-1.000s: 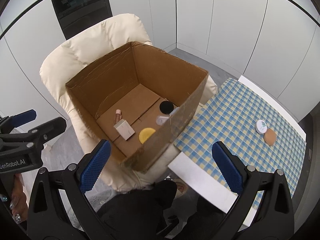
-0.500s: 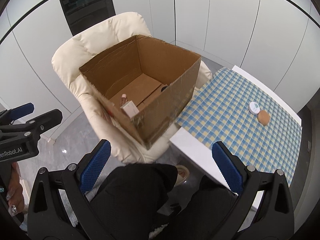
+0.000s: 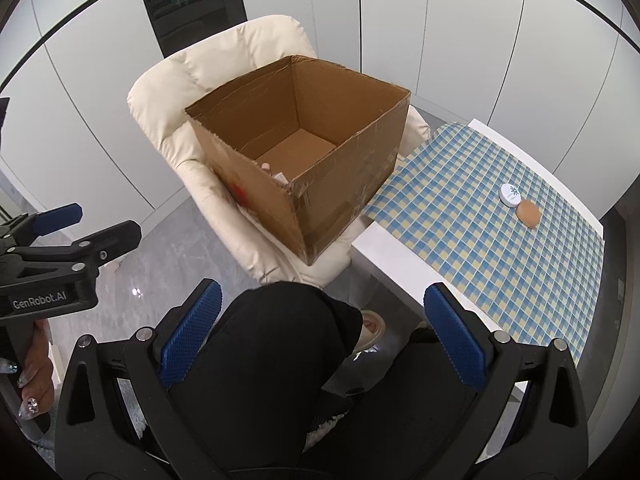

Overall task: Organize objects
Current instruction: 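Withdraw both open grippers up and out of the cardboard box, then move both open grippers back toward the jar and sponge on the cloth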

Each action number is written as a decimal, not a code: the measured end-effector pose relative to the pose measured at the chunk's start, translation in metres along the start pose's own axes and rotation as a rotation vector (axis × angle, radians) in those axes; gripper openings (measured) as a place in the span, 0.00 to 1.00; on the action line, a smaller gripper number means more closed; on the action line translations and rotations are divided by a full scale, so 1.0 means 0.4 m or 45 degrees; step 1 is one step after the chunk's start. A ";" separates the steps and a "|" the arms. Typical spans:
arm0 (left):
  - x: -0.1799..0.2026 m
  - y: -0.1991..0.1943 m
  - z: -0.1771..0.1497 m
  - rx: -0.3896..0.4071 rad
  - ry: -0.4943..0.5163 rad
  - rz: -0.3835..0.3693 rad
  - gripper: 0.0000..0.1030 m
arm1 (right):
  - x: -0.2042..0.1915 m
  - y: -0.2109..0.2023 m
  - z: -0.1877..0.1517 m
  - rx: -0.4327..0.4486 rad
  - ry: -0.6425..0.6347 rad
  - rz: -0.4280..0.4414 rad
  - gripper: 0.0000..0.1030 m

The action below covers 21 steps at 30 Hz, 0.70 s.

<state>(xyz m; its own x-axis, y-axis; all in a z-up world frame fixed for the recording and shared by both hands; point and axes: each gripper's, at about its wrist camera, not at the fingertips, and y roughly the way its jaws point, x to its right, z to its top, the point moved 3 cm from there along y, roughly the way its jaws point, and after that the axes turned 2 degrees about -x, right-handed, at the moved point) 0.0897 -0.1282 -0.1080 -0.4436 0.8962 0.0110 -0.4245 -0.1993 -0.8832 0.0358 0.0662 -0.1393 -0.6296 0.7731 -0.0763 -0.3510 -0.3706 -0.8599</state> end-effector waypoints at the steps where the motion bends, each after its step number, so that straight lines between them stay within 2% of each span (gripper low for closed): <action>1: -0.002 0.000 -0.006 -0.006 -0.004 -0.005 0.99 | -0.002 -0.003 -0.003 0.000 -0.002 -0.002 1.00; 12: -0.017 -0.038 -0.023 0.034 -0.029 -0.029 0.99 | -0.022 -0.039 -0.023 0.012 -0.019 -0.028 1.00; 21: -0.006 -0.053 -0.029 0.052 0.018 -0.007 0.99 | -0.023 -0.057 -0.020 0.025 -0.017 -0.035 1.00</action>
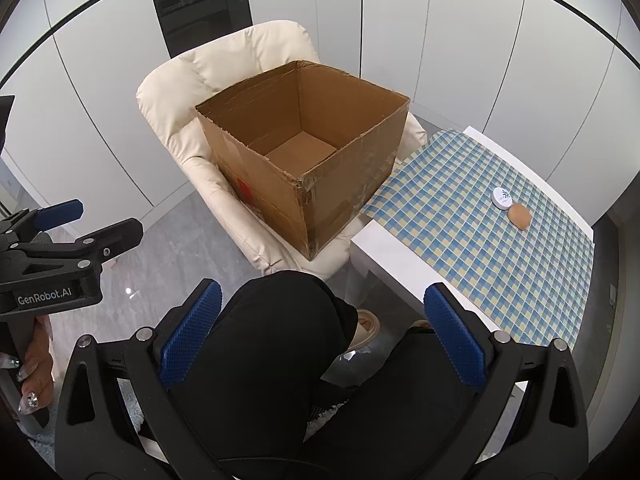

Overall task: Organize objects
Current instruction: 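Move both open grippers back toward the jar and sponge on the cloth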

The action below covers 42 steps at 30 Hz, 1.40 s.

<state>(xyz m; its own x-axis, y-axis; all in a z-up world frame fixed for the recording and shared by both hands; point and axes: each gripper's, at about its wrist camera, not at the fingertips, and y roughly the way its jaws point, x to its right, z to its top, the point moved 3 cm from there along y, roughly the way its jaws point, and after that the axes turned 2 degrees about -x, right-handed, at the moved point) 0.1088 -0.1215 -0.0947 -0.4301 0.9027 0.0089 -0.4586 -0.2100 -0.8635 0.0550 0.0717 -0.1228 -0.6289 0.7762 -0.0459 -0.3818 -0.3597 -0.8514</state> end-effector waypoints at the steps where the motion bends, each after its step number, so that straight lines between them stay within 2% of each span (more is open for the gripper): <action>1: 0.001 -0.002 0.000 0.002 0.001 -0.001 0.99 | 0.000 0.000 -0.001 0.000 0.001 0.000 1.00; 12: 0.066 -0.005 0.016 0.012 0.067 -0.023 0.99 | 0.050 -0.021 -0.020 0.012 0.076 -0.028 1.00; 42: 0.450 0.025 0.029 -0.017 0.442 -0.242 0.99 | 0.390 -0.112 -0.208 -0.005 0.531 -0.248 1.00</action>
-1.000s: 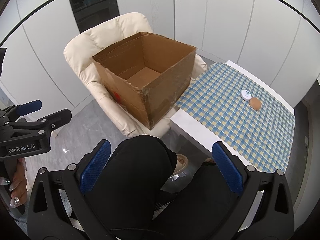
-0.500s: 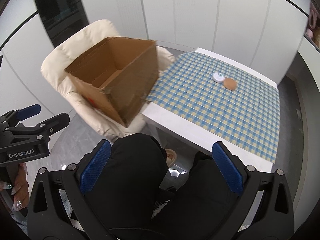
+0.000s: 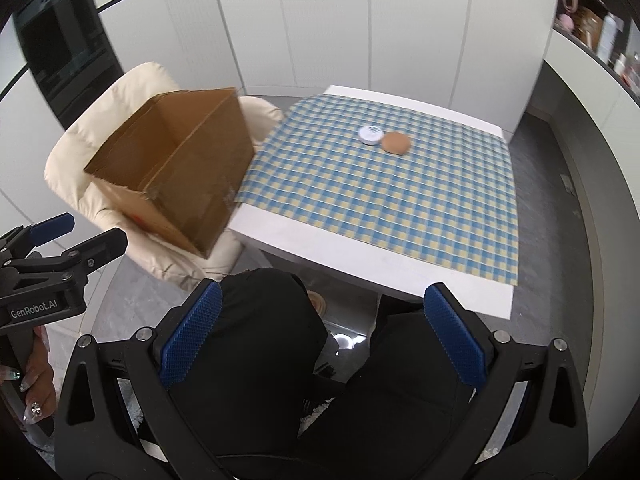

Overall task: Organize objects
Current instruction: 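Move both open grippers back toward the jar and sponge on the cloth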

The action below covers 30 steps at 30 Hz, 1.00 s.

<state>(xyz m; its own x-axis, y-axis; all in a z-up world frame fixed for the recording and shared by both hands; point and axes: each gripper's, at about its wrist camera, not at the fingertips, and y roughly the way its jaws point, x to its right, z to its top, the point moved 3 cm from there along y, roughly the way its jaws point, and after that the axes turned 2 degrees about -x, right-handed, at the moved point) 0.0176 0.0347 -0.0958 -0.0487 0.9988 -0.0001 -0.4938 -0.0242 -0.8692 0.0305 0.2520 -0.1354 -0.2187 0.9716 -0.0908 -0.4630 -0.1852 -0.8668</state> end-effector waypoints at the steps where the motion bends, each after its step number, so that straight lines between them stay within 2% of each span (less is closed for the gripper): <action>1: 0.008 0.003 0.002 -0.005 0.010 -0.007 0.99 | 0.008 0.002 -0.001 -0.004 0.012 -0.005 1.00; 12: 0.069 0.052 0.047 -0.010 0.074 -0.022 0.99 | 0.112 0.065 0.008 -0.040 0.155 -0.042 1.00; 30: 0.156 0.228 0.177 -0.065 0.137 -0.009 0.99 | 0.233 0.225 0.108 -0.082 0.215 -0.111 1.00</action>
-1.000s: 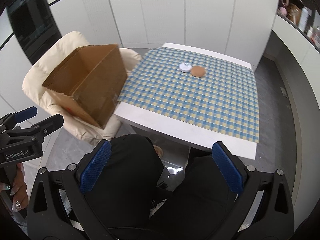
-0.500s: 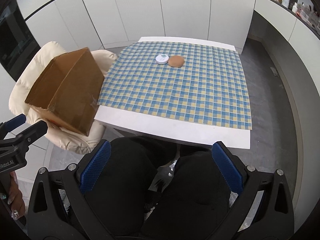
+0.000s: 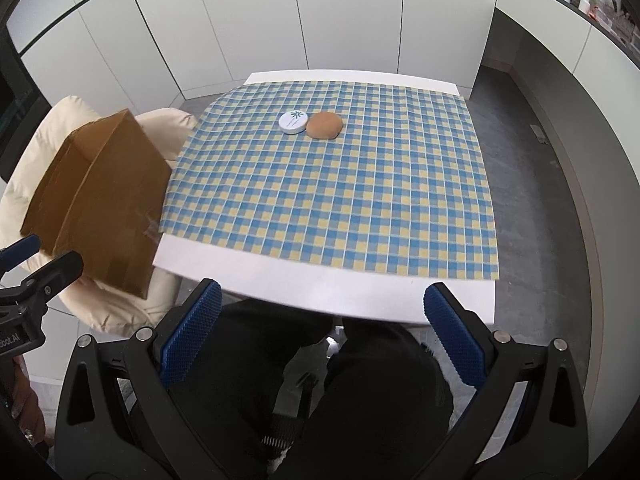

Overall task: Organize objects
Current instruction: 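Move both open grippers back toward the jar and sponge on the cloth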

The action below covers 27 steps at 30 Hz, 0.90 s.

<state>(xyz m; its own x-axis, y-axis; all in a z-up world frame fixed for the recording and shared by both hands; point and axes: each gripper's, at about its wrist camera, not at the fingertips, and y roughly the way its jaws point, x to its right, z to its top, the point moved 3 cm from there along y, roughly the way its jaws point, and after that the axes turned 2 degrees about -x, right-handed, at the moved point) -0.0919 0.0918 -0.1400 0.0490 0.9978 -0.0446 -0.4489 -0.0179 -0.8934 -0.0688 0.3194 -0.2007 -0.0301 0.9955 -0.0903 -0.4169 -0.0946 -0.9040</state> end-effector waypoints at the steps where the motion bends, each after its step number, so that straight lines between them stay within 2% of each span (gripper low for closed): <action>1: 0.002 0.015 0.012 -0.006 0.001 0.001 0.99 | 0.003 0.012 0.008 -0.004 -0.001 -0.001 1.00; 10: 0.012 0.176 0.123 -0.058 -0.001 0.029 0.99 | 0.043 0.170 0.126 -0.041 -0.017 -0.057 1.00; 18: 0.049 0.348 0.208 -0.133 0.020 0.027 0.99 | 0.113 0.362 0.231 -0.100 0.009 -0.099 1.00; 22: 0.067 0.431 0.250 -0.162 0.013 -0.001 0.99 | 0.129 0.447 0.272 -0.121 0.005 -0.090 1.00; 27: 0.075 0.534 0.305 -0.178 0.010 0.012 0.99 | 0.117 0.529 0.335 -0.099 -0.046 -0.073 1.00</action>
<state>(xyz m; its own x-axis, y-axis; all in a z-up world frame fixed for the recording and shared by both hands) -0.2952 0.1255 -0.2776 0.0523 0.9970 -0.0566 -0.3209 -0.0369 -0.9464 -0.2803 0.3474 -0.3403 -0.0418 0.9989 -0.0234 -0.3469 -0.0365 -0.9372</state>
